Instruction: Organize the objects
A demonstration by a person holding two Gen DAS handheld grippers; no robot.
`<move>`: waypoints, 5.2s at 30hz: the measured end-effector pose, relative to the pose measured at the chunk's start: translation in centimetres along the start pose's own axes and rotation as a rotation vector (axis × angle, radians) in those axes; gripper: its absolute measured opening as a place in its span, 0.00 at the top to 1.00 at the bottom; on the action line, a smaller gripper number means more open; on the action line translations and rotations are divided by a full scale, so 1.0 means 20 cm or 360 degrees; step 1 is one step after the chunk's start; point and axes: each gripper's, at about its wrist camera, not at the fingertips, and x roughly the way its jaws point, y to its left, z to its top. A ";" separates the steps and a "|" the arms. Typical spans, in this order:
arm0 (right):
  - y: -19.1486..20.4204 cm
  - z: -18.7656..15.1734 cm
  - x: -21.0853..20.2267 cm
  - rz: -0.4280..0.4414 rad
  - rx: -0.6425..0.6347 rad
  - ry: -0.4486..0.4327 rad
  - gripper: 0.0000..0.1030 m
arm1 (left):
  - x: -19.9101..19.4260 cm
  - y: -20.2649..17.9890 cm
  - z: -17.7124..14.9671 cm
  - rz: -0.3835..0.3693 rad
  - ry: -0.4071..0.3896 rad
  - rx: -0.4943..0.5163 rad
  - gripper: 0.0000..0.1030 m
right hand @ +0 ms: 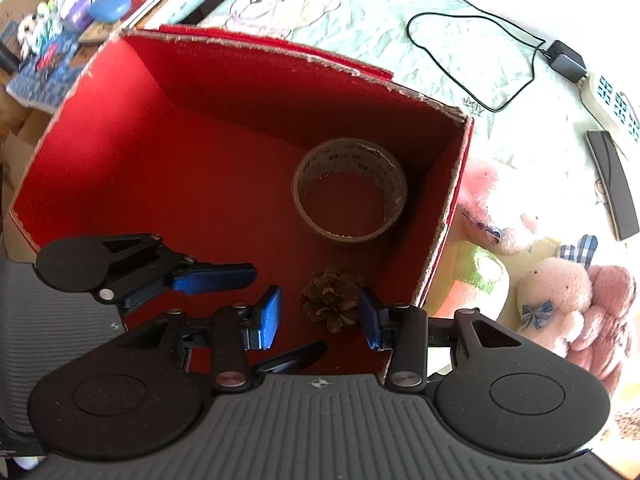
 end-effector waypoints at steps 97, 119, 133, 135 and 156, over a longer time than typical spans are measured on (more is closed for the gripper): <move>-0.17 -0.96 0.01 0.0708 0.1003 -0.0437 0.57 | -0.11 -0.29 -0.66 0.1025 0.0213 -0.0248 0.12; -0.15 -0.88 0.07 0.0785 0.1016 -0.0457 0.56 | -0.12 -0.25 -0.65 0.0903 0.0166 -0.0181 0.08; -0.14 -0.84 0.09 0.0729 0.1035 -0.0442 0.56 | -0.11 -0.26 -0.62 0.0840 0.0151 -0.0105 0.05; -0.14 -0.84 0.09 0.0719 0.1035 -0.0443 0.56 | -0.11 -0.26 -0.62 0.0819 0.0147 -0.0099 0.05; -0.08 -0.76 0.13 0.0652 0.0998 -0.0426 0.47 | -0.14 -0.21 -0.65 0.0573 0.0101 -0.0009 0.04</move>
